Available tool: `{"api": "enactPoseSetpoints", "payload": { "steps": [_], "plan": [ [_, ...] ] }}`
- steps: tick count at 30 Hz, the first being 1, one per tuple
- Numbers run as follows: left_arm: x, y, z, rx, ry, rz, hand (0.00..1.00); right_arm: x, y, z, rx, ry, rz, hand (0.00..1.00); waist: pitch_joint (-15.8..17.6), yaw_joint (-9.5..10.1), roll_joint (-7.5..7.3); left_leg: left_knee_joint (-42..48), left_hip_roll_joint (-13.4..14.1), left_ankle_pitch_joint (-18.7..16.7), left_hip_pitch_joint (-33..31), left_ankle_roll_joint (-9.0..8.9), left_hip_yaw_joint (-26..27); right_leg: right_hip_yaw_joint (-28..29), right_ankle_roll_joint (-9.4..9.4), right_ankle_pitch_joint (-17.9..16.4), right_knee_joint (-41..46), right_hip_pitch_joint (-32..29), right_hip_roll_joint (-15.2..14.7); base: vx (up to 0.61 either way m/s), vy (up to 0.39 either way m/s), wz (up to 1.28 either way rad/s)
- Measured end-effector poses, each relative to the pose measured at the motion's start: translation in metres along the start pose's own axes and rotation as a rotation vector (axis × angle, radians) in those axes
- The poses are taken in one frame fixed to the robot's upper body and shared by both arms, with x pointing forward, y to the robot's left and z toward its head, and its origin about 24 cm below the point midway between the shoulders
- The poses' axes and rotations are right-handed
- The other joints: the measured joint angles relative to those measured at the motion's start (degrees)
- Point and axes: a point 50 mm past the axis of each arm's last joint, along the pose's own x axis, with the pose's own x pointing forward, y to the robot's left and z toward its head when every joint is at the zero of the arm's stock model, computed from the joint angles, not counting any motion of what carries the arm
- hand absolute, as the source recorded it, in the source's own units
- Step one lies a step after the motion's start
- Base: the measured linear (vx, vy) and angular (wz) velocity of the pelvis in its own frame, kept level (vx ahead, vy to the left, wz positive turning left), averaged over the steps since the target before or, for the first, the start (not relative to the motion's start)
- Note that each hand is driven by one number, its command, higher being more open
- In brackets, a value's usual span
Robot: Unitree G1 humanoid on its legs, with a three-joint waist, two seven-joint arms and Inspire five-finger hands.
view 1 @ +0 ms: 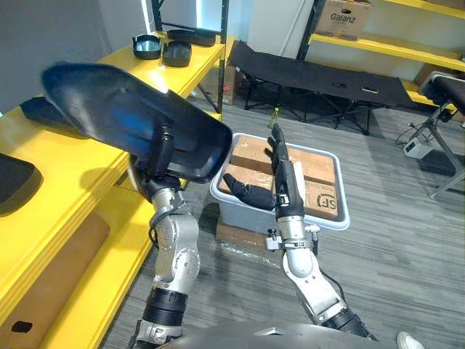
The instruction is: Walk over and take three plastic housings, then place them on the shelf
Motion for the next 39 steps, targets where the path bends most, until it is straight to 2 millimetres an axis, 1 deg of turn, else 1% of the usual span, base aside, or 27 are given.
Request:
{"api": "enactPoseSetpoints", "payload": {
  "steps": [1, 2, 3, 6, 7, 10, 11, 12, 14, 16, 18, 20, 21, 22, 23, 24, 25, 26, 28, 29, 30, 32, 33, 35, 36, 38, 39],
  "plan": [
    [0.002, 0.002, 0.004, 0.088, -0.055, 0.018, 0.00, 0.001, -0.003, -0.001, -0.008, 0.008, -0.013, 1.00, 0.00, 0.01, 0.06, 0.00, -0.01, -0.05, 0.00, -0.01, 0.01, 0.02, 0.00, 0.00, -0.05, 0.01, 0.00, 0.00, 0.000, 0.00],
    [0.002, 0.003, 0.005, 0.121, -0.076, 0.025, 0.00, 0.001, -0.005, -0.001, -0.011, 0.010, -0.020, 1.00, -0.02, 0.01, 0.12, 0.00, -0.02, -0.07, -0.01, -0.01, 0.02, 0.02, 0.01, 0.00, -0.07, 0.00, 0.00, 0.00, 0.000, 0.00],
    [0.004, 0.005, 0.008, 0.192, -0.117, 0.037, 0.00, 0.002, -0.007, 0.000, -0.013, 0.011, -0.032, 1.00, 0.00, 0.01, 0.28, 0.00, -0.04, -0.12, -0.02, 0.00, 0.03, 0.04, 0.01, 0.01, -0.12, 0.01, -0.01, 0.00, 0.000, 0.00],
    [0.006, 0.009, 0.012, 0.356, -0.196, 0.053, 0.00, 0.001, -0.015, 0.003, 0.033, 0.016, -0.047, 1.00, -0.12, 0.00, 0.85, 0.01, -0.07, -0.33, -0.06, 0.00, 0.08, 0.06, 0.02, 0.01, -0.35, 0.04, -0.01, 0.00, 0.000, 0.00],
    [0.007, 0.011, 0.014, 0.436, -0.231, 0.052, 0.00, -0.001, -0.017, 0.003, 0.067, 0.028, -0.039, 1.00, -0.19, -0.24, 1.15, 0.13, -0.07, -0.50, -0.09, -0.01, 0.18, 0.17, 0.02, 0.01, -0.50, 0.04, -0.01, 0.02, 0.003, -0.04],
    [0.004, 0.020, 0.019, 0.555, -0.280, 0.053, 0.00, -0.004, -0.020, 0.000, 0.117, 0.056, -0.039, 1.00, -0.31, -1.08, 1.61, 0.50, -0.07, -1.09, -0.16, 0.00, 0.56, 0.52, 0.05, 0.03, -0.74, 0.04, -0.01, 0.02, 0.004, -0.06],
    [0.003, 0.025, 0.021, 0.605, -0.300, 0.053, 0.00, -0.007, -0.025, -0.002, 0.152, 0.081, -0.062, 1.00, -0.31, -1.27, 1.93, 0.50, -0.07, -1.24, -0.16, -0.02, 0.69, 0.57, 0.05, 0.03, -0.88, 0.03, -0.01, 0.03, 0.005, -0.05],
    [0.003, 0.029, 0.022, 0.629, -0.305, 0.056, 0.00, -0.011, -0.032, -0.006, 0.173, 0.106, -0.093, 1.00, -0.25, -1.31, 2.22, 0.50, -0.07, -1.35, -0.17, -0.01, 0.83, 0.68, 0.05, 0.03, -0.98, -0.01, -0.01, 0.03, 0.005, -0.04],
    [0.004, 0.034, 0.024, 0.641, -0.302, 0.064, 0.00, -0.016, -0.043, -0.010, 0.160, 0.128, -0.138, 1.00, -0.09, -1.36, 2.65, 0.50, -0.07, -1.48, -0.17, -0.03, 1.00, 0.87, 0.05, 0.02, -1.07, -0.10, -0.01, 0.02, 0.005, -0.05],
    [0.002, 0.043, 0.026, 0.658, -0.300, 0.079, 0.00, -0.018, -0.053, -0.013, 0.168, 0.142, -0.178, 1.00, 0.01, -1.55, 3.15, 0.55, -0.07, -1.66, -0.18, -0.10, 1.15, 1.22, 0.06, 0.02, -1.23, -0.27, -0.01, 0.02, 0.006, -0.08],
    [-0.002, 0.051, 0.029, 0.682, -0.285, 0.068, 0.00, -0.020, -0.061, -0.015, 0.162, 0.152, -0.211, 1.00, -0.03, -1.54, 3.72, 0.68, -0.10, -1.98, -0.45, -0.11, 1.20, 1.22, 0.16, 0.09, -1.70, -0.29, 0.00, 0.03, 0.006, -0.03],
    [-0.010, 0.055, 0.036, 0.688, -0.287, 0.049, 0.00, -0.020, -0.063, -0.015, 0.180, 0.152, -0.209, 1.00, -0.04, -1.53, 3.91, 1.63, -0.12, -2.42, -1.26, -0.12, 1.02, 1.08, 0.21, 0.11, -1.86, -0.16, -0.01, 0.04, 0.006, 0.03],
    [-0.015, 0.055, 0.040, 0.685, -0.291, 0.029, 0.00, -0.019, -0.063, -0.015, 0.208, 0.155, -0.202, 1.00, -0.01, -1.37, 3.99, 1.86, -0.12, -2.59, -1.32, -0.08, 0.85, 0.91, 0.21, 0.11, -1.92, 0.11, -0.01, 0.07, 0.003, 0.13],
    [-0.021, 0.055, 0.047, 0.677, -0.306, -0.008, 0.00, -0.018, -0.060, -0.015, 0.271, 0.159, -0.185, 1.00, -0.02, -1.21, 4.23, 2.51, -0.13, -2.97, -1.82, -0.01, 0.19, -0.24, 0.21, 0.11, -1.91, 0.39, -0.03, 0.05, -0.001, 0.14],
    [-0.022, 0.055, 0.049, 0.675, -0.310, -0.014, 0.00, -0.018, -0.060, -0.015, 0.280, 0.159, -0.180, 1.00, -0.04, -1.19, 4.27, 2.67, -0.15, -3.03, -2.07, 0.01, -0.02, -0.49, 0.21, 0.11, -1.90, 0.40, -0.03, 0.03, -0.004, 0.26],
    [-0.025, 0.052, 0.056, 0.663, -0.335, -0.041, 0.00, -0.016, -0.057, -0.014, 0.314, 0.156, -0.158, 1.00, 0.07, -0.80, 4.45, 2.82, -0.23, -3.03, -2.56, 0.02, -0.81, -1.51, 0.21, 0.11, -1.91, 0.58, -0.06, 0.01, -0.006, 0.32],
    [-0.027, 0.048, 0.062, 0.652, -0.358, -0.072, 0.00, -0.014, -0.053, -0.013, 0.320, 0.149, -0.131, 1.00, 0.19, 0.00, 4.65, 3.22, -0.30, -3.05, -3.05, 0.04, -1.81, -2.70, 0.21, 0.10, -1.92, 1.00, -0.06, 0.01, -0.008, 0.38],
    [-0.028, 0.047, 0.064, 0.649, -0.369, -0.085, 0.00, -0.013, -0.050, -0.012, 0.322, 0.144, -0.117, 1.00, 0.26, 0.42, 4.76, 3.35, -0.32, -3.06, -3.20, 0.03, -2.38, -3.53, 0.22, 0.09, -1.92, 1.33, -0.05, 0.00, -0.016, 0.44],
    [-0.032, 0.048, 0.075, 0.667, -0.407, -0.109, 0.00, -0.001, -0.039, -0.004, 0.331, 0.099, -0.053, 1.00, 0.60, 2.24, 5.31, 3.53, -0.63, -3.07, -3.31, 0.03, -4.66, -6.59, 0.28, -0.44, -1.95, 2.89, -0.08, -0.01, -0.023, 0.49],
    [-0.032, 0.050, 0.079, 0.679, -0.420, -0.107, 0.00, 0.003, -0.035, -0.001, 0.334, 0.085, -0.034, 1.00, 0.66, 2.43, 5.40, 3.52, -0.72, -3.05, -3.47, 0.03, -5.41, -7.36, 0.35, -0.69, -1.95, 3.22, -0.09, -0.04, -0.028, 0.57],
    [-0.033, 0.055, 0.086, 0.704, -0.440, -0.101, 0.00, 0.009, -0.029, 0.004, 0.339, 0.058, 0.006, 1.00, 0.64, 3.25, 5.57, 3.54, -0.79, -2.96, -4.04, 0.12, -6.55, -8.80, 0.36, -1.13, -1.85, 3.49, 0.01, -0.03, -0.032, 0.54],
    [-0.034, 0.065, 0.096, 0.736, -0.461, -0.086, 0.00, 0.017, -0.022, 0.011, 0.337, 0.023, 0.052, 1.00, 0.73, 5.12, 5.91, 3.58, -0.72, -2.79, -4.82, 0.04, -7.92, -10.17, 0.23, -1.36, -1.83, 3.67, 0.35, -0.01, -0.029, 0.42],
    [-0.035, 0.071, 0.102, 0.751, -0.460, -0.070, 0.00, 0.022, -0.018, 0.014, 0.340, 0.005, 0.071, 1.00, 0.78, 6.42, 6.05, 3.62, -0.72, -2.50, -5.20, 0.03, -8.70, -10.95, 0.19, -1.43, -1.83, 3.78, 0.49, 0.01, -0.019, 0.24],
    [-0.039, 0.081, 0.108, 0.744, -0.450, -0.042, 0.00, 0.027, -0.013, 0.018, 0.345, -0.014, 0.097, 1.00, 0.77, 8.20, 6.02, 4.07, -0.81, -2.45, -5.48, -0.29, -9.40, -11.54, 0.14, -1.65, -1.78, 4.18, 0.56, 0.02, -0.023, 0.27],
    [-0.040, 0.085, 0.110, 0.719, -0.443, -0.029, 0.00, 0.029, -0.010, 0.020, 0.350, -0.026, 0.114, 1.00, 0.68, 8.56, 5.86, 5.52, -1.12, -2.74, -6.82, -0.14, -10.43, -12.73, 0.04, -1.81, -1.76, 4.44, 0.54, 0.02, -0.018, 0.39],
    [-0.041, 0.086, 0.111, 0.663, -0.428, -0.037, 0.00, 0.032, -0.008, 0.023, 0.351, -0.034, 0.140, 1.00, 0.80, 8.74, 5.85, 7.27, -1.66, -2.79, -9.13, 0.11, -12.06, -15.34, -0.03, -1.94, -1.66, 5.19, 0.54, 0.02, -0.019, 0.70],
    [-0.040, 0.084, 0.110, 0.645, -0.412, -0.066, 0.00, 0.032, -0.007, 0.022, 0.351, -0.030, 0.148, 1.00, 0.82, 8.53, 5.77, 8.29, -2.42, -2.06, -11.16, 0.80, -12.21, -17.98, 0.05, -2.06, -1.63, 5.77, 0.37, 0.01, -0.016, 0.96]
  ]
}}
